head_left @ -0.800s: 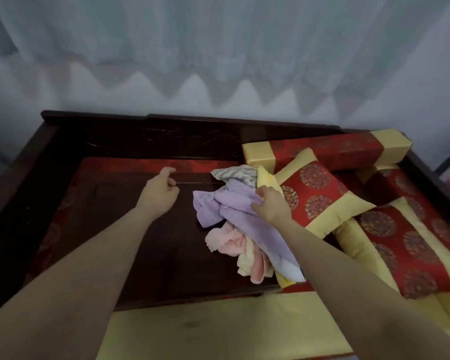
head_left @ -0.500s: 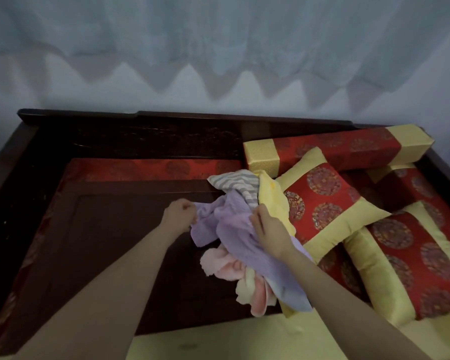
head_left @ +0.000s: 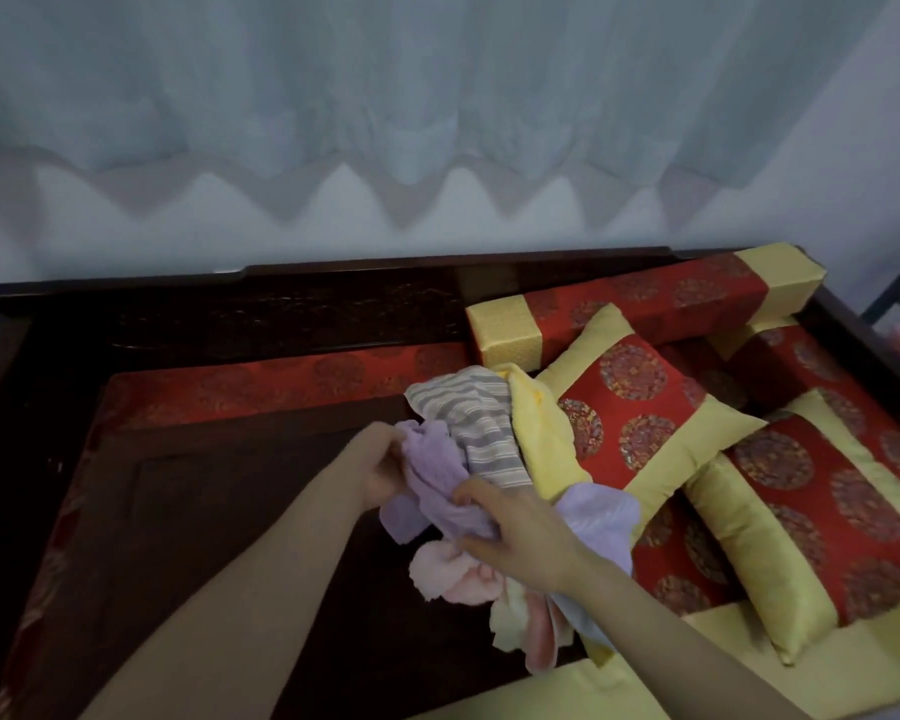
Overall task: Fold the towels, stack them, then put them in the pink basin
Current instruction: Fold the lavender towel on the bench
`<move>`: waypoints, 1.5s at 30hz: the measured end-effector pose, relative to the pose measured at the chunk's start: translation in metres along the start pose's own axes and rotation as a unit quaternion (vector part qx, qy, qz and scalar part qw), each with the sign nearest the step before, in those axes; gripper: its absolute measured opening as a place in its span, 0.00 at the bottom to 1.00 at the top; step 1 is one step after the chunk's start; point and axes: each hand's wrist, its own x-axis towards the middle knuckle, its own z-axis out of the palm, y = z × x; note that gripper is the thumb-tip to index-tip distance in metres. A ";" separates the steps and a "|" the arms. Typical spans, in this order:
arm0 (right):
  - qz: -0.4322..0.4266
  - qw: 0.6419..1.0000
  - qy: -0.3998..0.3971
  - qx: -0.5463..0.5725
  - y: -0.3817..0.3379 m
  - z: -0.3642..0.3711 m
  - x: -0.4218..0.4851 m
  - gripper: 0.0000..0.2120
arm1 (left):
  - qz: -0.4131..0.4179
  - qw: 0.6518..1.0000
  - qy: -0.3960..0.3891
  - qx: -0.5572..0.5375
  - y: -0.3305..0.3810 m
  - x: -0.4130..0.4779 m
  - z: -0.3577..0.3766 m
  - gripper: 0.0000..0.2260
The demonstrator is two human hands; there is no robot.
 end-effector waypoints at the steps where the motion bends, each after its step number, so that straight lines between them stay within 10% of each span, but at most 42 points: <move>1: 0.024 1.000 0.004 0.001 0.000 0.002 0.001 0.17 | 0.015 0.999 0.003 -0.030 0.008 -0.009 -0.009 0.10; 8: 0.107 0.987 -0.120 -0.023 0.020 -0.010 0.006 0.13 | 0.140 0.968 0.199 0.058 0.078 -0.055 -0.110 0.01; 14: 0.073 0.987 0.139 -0.019 -0.020 -0.083 0.046 0.11 | 0.339 0.844 0.410 0.065 0.142 -0.077 -0.175 0.09; 18: -0.022 0.981 0.187 0.038 -0.062 -0.124 0.069 0.14 | 0.450 0.800 0.396 -0.016 0.165 -0.103 -0.164 0.03; 24: -0.019 0.995 0.031 0.096 -0.097 -0.120 0.058 0.09 | 0.365 0.901 0.233 -0.033 0.127 -0.101 -0.201 0.09; 29: 0.130 0.980 -0.144 0.042 -0.077 -0.042 0.050 0.23 | 0.206 0.949 0.231 -0.056 -0.002 -0.068 -0.241 0.09; 34: 0.221 0.876 -0.402 -0.149 -0.053 0.039 0.041 0.08 | -0.017 0.973 0.228 -0.036 -0.115 -0.048 -0.275 0.14; 37: 0.212 0.807 -0.499 -0.235 -0.044 0.059 0.040 0.06 | -0.125 0.962 0.200 0.140 -0.125 -0.054 -0.287 0.13; 40: 0.209 0.818 -0.482 -0.233 -0.045 0.060 0.045 0.10 | -0.195 0.908 0.164 0.334 -0.100 -0.051 -0.306 0.14; 45: 0.225 0.895 -0.375 -0.090 -0.055 0.053 0.063 0.07 | 0.069 0.825 0.447 0.338 -0.053 -0.008 -0.368 0.25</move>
